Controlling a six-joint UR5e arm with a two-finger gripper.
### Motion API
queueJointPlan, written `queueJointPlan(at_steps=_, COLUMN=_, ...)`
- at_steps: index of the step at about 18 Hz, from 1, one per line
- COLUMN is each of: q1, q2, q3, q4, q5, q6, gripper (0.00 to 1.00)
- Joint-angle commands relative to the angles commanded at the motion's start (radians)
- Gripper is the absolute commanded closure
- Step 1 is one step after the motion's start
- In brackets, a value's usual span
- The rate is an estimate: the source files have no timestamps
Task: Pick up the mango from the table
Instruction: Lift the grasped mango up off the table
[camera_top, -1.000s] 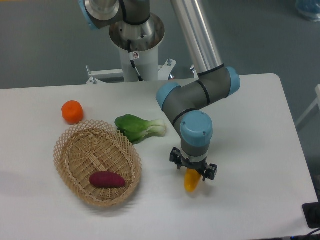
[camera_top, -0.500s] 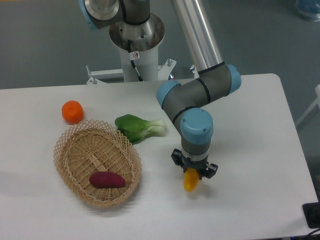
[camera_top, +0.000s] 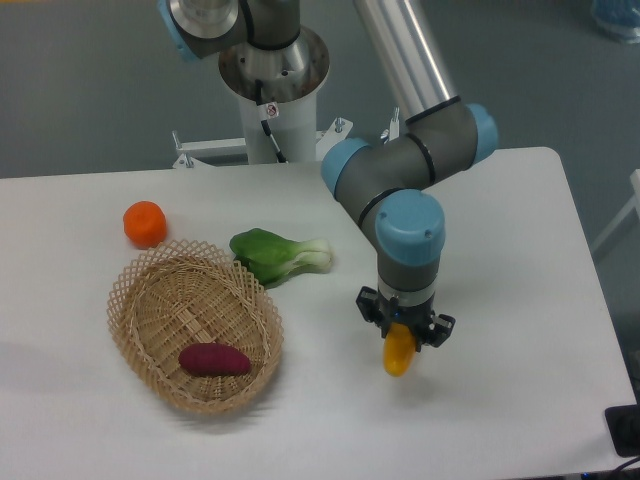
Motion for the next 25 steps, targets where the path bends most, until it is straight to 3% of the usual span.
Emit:
queueJointPlan(at_steps=3, q1=0.006, q2=-0.003, q3=0.046, q4=-0.052, q5=0.0, q6=0.025, gripper=0.54)
queueJointPlan(at_steps=16, q1=0.052, q2=-0.008, q3=0.118, q4=-0.052, q5=0.009, q6=0.172, gripper=0.54)
queueJointPlan(at_steps=25, q1=0.052, q2=-0.006, q3=0.118, q4=-0.052, q5=0.018, q6=0.18, gripper=0.54)
